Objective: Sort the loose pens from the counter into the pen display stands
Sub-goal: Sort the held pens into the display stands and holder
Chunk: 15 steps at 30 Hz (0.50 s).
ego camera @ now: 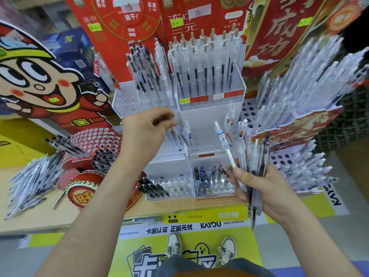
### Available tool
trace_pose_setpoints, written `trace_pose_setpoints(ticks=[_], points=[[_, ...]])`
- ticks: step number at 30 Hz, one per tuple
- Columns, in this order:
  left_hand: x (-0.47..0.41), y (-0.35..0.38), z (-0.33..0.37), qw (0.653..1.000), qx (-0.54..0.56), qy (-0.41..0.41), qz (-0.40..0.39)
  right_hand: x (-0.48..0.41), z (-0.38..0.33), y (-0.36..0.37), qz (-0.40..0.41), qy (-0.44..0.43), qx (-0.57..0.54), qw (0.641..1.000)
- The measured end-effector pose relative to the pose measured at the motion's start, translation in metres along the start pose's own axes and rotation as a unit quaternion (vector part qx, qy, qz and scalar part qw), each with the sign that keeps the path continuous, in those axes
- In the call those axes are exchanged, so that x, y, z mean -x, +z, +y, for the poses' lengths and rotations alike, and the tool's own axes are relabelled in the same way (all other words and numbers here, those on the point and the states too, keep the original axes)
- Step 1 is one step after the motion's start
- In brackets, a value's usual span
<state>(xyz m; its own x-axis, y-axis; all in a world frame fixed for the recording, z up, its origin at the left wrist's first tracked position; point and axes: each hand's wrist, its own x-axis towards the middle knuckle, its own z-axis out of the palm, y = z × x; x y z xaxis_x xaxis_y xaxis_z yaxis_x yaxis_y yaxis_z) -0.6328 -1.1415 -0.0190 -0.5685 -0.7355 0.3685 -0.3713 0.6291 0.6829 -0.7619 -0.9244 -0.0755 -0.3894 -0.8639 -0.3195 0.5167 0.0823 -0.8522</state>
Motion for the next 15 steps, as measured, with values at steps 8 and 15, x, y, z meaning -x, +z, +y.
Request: trace_pose_setpoints(ticks=[8,15], points=[[0.014,0.023,-0.007,0.997,0.022,0.014,-0.072,-0.006,0.001,0.000,0.015,0.030,0.013,0.999],[0.015,0.028,-0.010,0.992,-0.050,0.082,-0.086,-0.009,0.000,0.004,-0.009,0.027,0.019,0.999]])
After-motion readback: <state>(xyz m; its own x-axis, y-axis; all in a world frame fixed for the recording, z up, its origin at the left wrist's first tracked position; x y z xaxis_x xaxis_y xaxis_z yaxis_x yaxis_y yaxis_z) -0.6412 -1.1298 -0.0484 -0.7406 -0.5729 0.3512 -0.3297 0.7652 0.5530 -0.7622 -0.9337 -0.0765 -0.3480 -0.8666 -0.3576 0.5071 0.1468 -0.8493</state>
